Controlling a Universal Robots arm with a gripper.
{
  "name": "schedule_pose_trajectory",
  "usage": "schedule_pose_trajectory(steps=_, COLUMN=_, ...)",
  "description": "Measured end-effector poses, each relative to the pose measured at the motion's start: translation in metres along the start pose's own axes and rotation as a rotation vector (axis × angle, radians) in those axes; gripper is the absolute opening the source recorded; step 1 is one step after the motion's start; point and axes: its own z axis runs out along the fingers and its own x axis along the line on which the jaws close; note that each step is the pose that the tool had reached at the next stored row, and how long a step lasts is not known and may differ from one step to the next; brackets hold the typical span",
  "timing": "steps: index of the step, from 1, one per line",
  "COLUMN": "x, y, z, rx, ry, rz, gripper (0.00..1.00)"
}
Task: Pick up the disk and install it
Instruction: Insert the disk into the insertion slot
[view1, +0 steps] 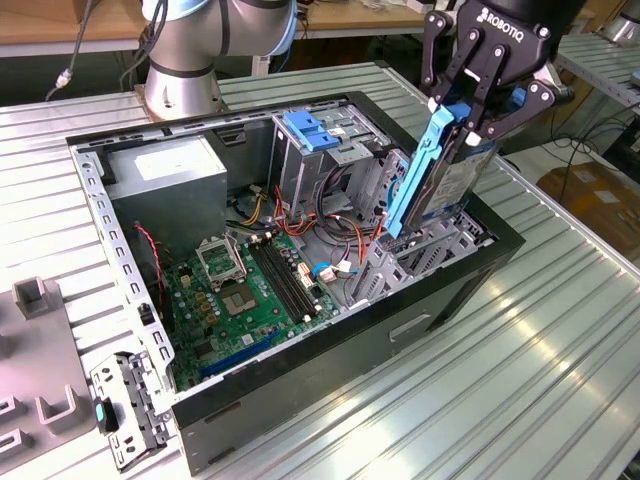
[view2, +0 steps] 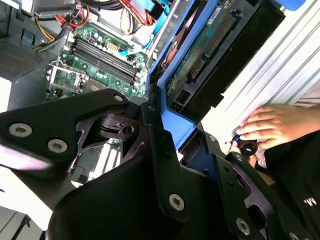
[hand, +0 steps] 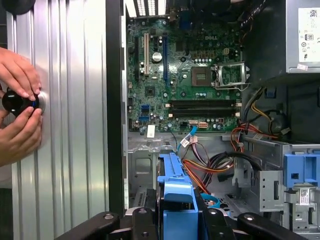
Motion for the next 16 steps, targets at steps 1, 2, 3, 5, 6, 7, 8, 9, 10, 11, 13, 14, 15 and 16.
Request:
schedule_pose_trajectory(steps=1, x=0.0, y=-0.0003, z=0.0012, rx=-0.0005, ry=0.0002, rz=0.0, gripper=0.37)
schedule_pose_trajectory(steps=2, x=-0.0001, y=-0.0002, z=0.0041, rx=-0.0016, ry=0.0001, rz=0.0, gripper=0.37)
schedule_pose_trajectory(steps=3, x=-0.0004, y=-0.0005, z=0.0071, rx=-0.0037, ry=0.0, rz=0.0, gripper=0.37)
schedule_pose_trajectory(steps=5, x=-0.0005, y=-0.0013, z=0.0104, rx=-0.0061, ry=0.0002, rz=0.0, gripper=0.37)
schedule_pose_trajectory(steps=6, x=-0.0006, y=-0.0016, z=0.0123, rx=-0.0078, ry=0.0002, rz=0.0, gripper=0.37)
schedule_pose_trajectory(steps=7, x=-0.0006, y=-0.0026, z=0.014, rx=-0.0096, ry=0.0003, rz=0.0, gripper=0.37)
schedule_pose_trajectory(steps=8, x=-0.0006, y=-0.0033, z=0.0148, rx=-0.0107, ry=0.0002, rz=0.0, gripper=0.37)
schedule_pose_trajectory(steps=9, x=-0.0006, y=-0.0036, z=0.0152, rx=-0.0114, ry=0.0003, rz=0.0, gripper=0.37)
schedule_pose_trajectory(steps=10, x=-0.0007, y=-0.0038, z=0.0157, rx=-0.0121, ry=0.0004, rz=0.0, gripper=0.37)
schedule_pose_trajectory(steps=11, x=-0.0007, y=-0.0042, z=0.0161, rx=-0.0126, ry=0.0004, rz=0.0, gripper=0.37)
schedule_pose_trajectory(steps=13, x=-0.0007, y=-0.0046, z=0.0167, rx=-0.0132, ry=0.0005, rz=0.0, gripper=0.37)
schedule_pose_trajectory(steps=14, x=-0.0007, y=-0.0047, z=0.0171, rx=-0.0133, ry=0.0004, rz=0.0, gripper=0.37)
schedule_pose_trajectory(steps=15, x=-0.0007, y=-0.0048, z=0.0175, rx=-0.0134, ry=0.0002, rz=0.0, gripper=0.37)
schedule_pose_trajectory(steps=16, x=-0.0012, y=-0.0048, z=0.0177, rx=-0.0134, ry=0.0002, rz=0.0, gripper=0.37)
